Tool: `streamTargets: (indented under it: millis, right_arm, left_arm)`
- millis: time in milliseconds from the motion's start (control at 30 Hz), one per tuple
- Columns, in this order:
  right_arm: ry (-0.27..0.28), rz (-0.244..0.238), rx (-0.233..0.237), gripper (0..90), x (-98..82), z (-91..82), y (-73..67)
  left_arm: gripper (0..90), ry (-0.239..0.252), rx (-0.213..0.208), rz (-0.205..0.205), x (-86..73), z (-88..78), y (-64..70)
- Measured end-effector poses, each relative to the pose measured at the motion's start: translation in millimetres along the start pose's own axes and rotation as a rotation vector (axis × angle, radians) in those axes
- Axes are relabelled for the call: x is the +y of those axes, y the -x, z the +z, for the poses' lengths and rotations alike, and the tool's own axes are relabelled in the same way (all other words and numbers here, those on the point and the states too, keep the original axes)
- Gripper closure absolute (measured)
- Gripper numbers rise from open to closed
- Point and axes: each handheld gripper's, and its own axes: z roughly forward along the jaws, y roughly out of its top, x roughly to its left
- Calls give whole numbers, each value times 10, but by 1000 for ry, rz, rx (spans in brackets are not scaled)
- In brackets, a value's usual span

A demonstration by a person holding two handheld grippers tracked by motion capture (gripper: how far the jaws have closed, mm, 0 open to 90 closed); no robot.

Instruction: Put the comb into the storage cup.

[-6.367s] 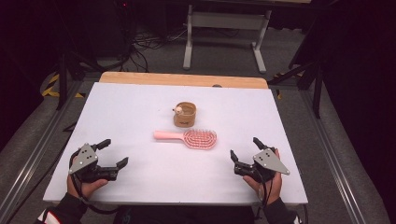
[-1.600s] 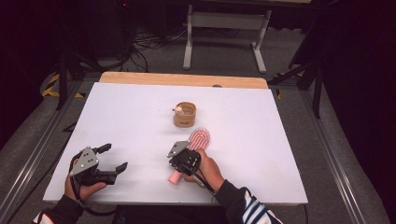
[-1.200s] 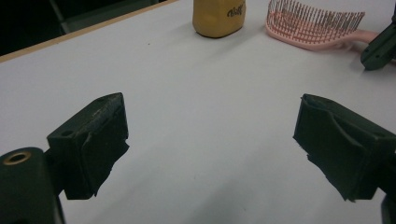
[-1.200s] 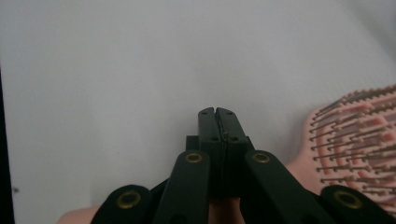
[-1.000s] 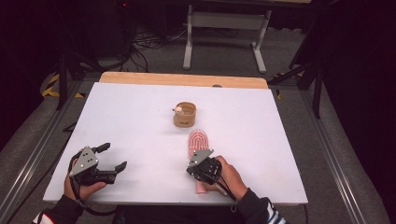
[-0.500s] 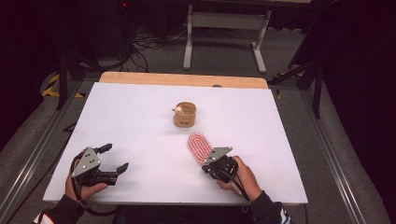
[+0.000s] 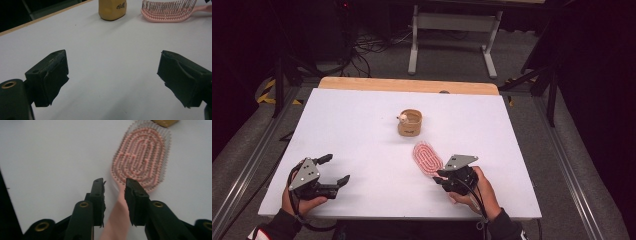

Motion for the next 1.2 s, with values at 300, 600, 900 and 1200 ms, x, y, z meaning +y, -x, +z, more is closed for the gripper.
streamTargets:
  millis: [300, 600, 900, 1200]
  right_arm:
    - [-38, 79, -81, 383, -38, -36, 89]
    - [-113, 220, -159, 84, -56, 123, 142]
    - [-219, 231, -213, 92, -6, 332, 115]
    - [-211, 242, -154, 296, -1, 343, 121]
  left_arm:
    - [107, -3, -1, 4, 1, 0, 11]
    - [105, -11, -10, 7, 1, 11, 14]
    - [102, -16, -19, 9, 3, 25, 21]
    - [102, -20, -26, 18, 7, 32, 34]
